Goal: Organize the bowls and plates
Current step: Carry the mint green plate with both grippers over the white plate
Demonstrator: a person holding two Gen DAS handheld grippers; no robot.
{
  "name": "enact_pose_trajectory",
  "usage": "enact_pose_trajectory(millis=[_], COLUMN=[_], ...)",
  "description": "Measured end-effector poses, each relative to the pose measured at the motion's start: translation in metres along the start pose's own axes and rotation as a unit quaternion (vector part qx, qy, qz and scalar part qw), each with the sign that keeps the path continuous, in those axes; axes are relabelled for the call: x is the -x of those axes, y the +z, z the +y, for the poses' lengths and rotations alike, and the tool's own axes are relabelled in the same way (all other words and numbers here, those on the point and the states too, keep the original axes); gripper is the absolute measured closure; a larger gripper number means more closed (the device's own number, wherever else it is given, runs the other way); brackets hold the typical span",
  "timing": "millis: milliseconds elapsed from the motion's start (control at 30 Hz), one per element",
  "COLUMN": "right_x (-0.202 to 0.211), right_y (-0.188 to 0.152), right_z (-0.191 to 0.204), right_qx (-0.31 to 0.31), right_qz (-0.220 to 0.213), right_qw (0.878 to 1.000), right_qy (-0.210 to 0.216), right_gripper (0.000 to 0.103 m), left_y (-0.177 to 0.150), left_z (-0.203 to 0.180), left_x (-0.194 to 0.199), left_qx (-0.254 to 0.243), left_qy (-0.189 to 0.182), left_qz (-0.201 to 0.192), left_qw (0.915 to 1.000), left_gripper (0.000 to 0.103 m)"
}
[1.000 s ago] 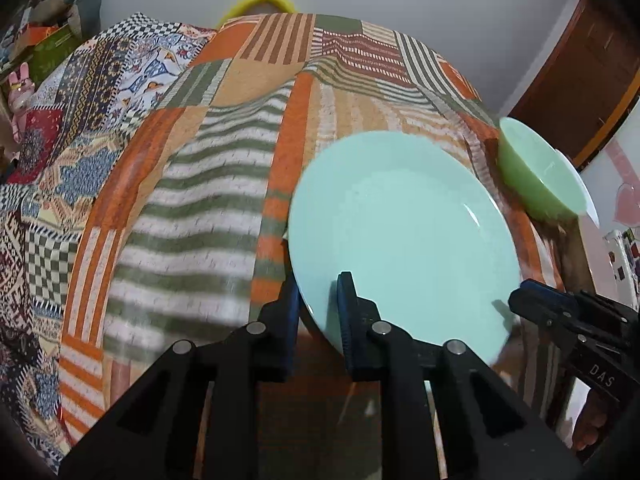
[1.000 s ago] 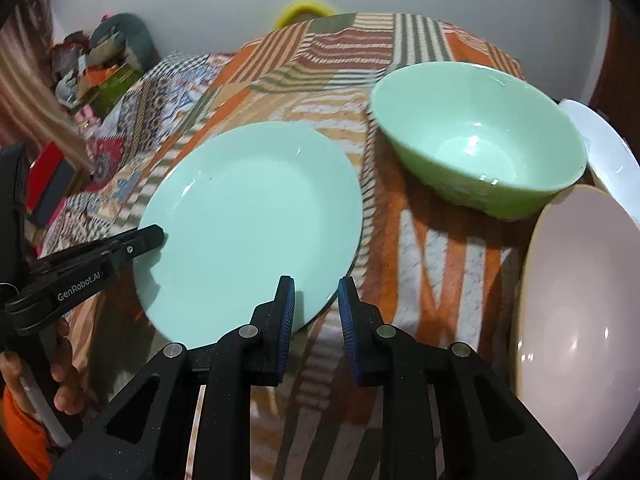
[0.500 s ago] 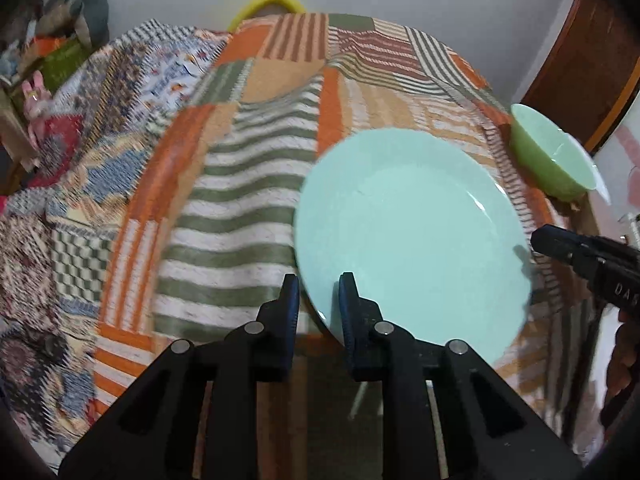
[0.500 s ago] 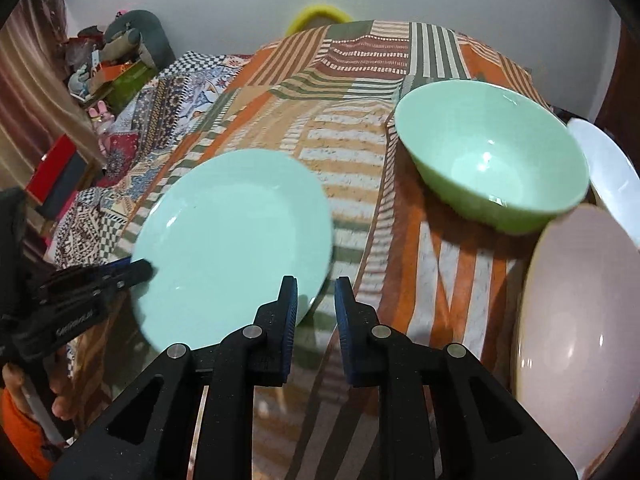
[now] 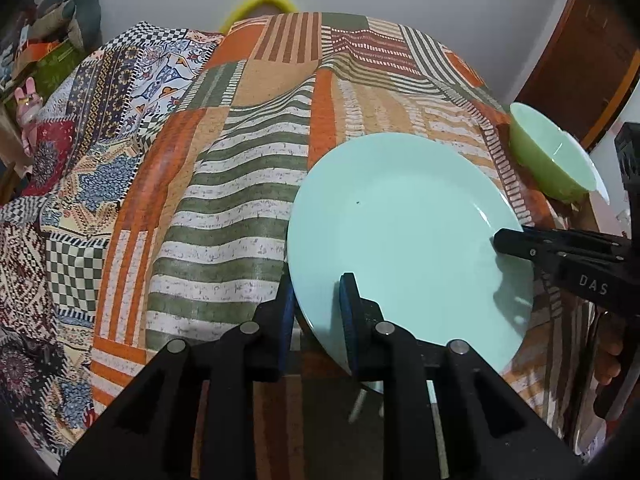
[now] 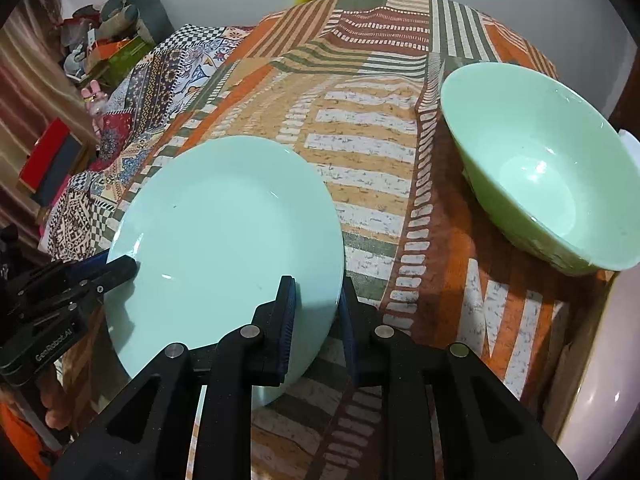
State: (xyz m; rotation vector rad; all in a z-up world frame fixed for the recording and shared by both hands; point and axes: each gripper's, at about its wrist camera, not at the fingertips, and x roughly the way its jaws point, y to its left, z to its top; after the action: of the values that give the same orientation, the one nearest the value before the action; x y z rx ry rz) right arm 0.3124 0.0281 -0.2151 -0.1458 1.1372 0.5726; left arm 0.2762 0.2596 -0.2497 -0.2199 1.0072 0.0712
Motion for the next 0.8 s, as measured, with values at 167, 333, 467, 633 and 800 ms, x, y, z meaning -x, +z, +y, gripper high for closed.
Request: enact_pose_trajectory(millis=[167, 333, 467, 633, 800], right_x=[0.008, 0.029, 0.054, 0.090, 0.128], right_y=[-0.008, -0.024, -0.035, -0.048, -0.063], right_z=[0.001, 0.000, -0.002, -0.005, -0.008], right_qx=[0.005, 0.003, -0.003, -0.007, -0.006], right_qz=[-0.006, -0.020, -0.041, -0.068, -0.104], right_qw=[1.000, 1.000, 0.999, 0.997, 0.994], right_qy=[-0.003, 0.003, 0.011, 0.022, 0.024], right_gripper=[0.084, 0.084, 0.084, 0.084, 0.084], left_y=[-0.008, -0.018, -0.026, -0.034, -0.043], left_z=[-0.007, -0.019, -0.031, -0.048, -0.070], left_x=[0.010, 0.032, 0.057, 0.096, 0.135], left_qx=[-0.001, -0.001, -0.004, -0.009, -0.019], left_qy=[-0.007, -0.010, -0.010, -0.014, -0.018], left_qz=[0.005, -0.006, -0.019, -0.042, -0.068], left_qw=[1.0000, 0.9999, 0.9998, 0.9990, 0.9974], left_gripper=[0.082, 0.081, 0.081, 0.081, 0.081])
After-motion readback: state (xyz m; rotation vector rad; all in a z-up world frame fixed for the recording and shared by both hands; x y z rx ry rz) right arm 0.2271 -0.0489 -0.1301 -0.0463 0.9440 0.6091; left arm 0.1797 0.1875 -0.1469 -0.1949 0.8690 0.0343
